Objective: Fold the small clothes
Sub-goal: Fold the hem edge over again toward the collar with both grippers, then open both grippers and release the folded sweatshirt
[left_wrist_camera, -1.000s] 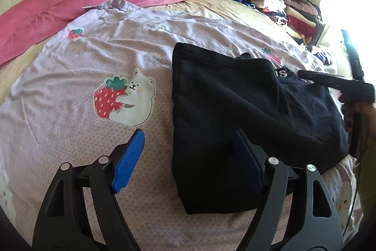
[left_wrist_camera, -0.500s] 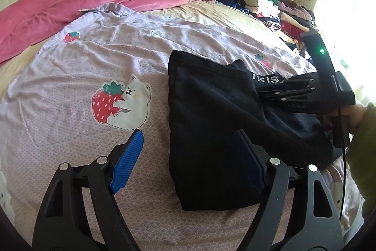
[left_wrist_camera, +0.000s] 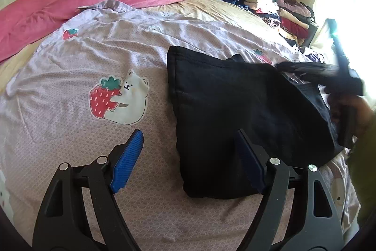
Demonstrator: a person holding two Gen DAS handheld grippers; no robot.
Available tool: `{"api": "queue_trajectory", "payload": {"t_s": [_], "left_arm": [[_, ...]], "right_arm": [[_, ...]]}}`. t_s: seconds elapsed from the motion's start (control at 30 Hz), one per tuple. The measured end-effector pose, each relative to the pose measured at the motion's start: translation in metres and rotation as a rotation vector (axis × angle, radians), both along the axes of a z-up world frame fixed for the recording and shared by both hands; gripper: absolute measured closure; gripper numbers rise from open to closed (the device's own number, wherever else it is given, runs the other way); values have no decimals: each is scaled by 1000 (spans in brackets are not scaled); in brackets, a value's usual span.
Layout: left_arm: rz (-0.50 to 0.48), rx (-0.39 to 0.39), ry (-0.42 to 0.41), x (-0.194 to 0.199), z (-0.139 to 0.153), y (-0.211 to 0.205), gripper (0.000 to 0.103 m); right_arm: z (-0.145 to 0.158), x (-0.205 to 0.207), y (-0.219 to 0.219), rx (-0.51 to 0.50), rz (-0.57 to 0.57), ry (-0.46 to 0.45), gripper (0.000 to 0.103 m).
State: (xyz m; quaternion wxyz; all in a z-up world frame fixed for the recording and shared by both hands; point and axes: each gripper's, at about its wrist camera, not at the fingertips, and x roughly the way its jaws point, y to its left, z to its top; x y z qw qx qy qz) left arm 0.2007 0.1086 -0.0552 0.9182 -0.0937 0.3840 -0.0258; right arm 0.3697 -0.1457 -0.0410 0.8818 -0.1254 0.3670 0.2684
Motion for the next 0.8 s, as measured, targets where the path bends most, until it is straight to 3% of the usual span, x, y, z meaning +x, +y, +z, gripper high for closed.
{"api": "queue_trajectory", "payload": {"t_s": [0.03, 0.1, 0.3, 0.5, 0.6, 0.7, 0.8], "left_arm": [[2, 1, 1, 0, -1, 0, 31], [6, -7, 5, 0, -2, 2, 31], [-6, -24, 6, 1, 5, -7, 31], [-18, 20, 102, 17, -6, -35, 31], [-29, 42, 126, 18, -17, -38, 31], [-48, 53, 147, 15, -29, -39, 31], [-52, 43, 143, 14, -36, -37, 30]], "right_arm": [[11, -8, -23, 43, -42, -38, 55], [16, -12, -61, 31, -134, -62, 55], [-3, 4, -148, -37, -391, 11, 55], [-33, 23, -145, -57, -418, 101, 50], [-44, 29, -137, -65, -386, 119, 92], [-44, 30, -144, -57, -396, 121, 92], [-44, 35, -163, -34, -478, 129, 92]]}}
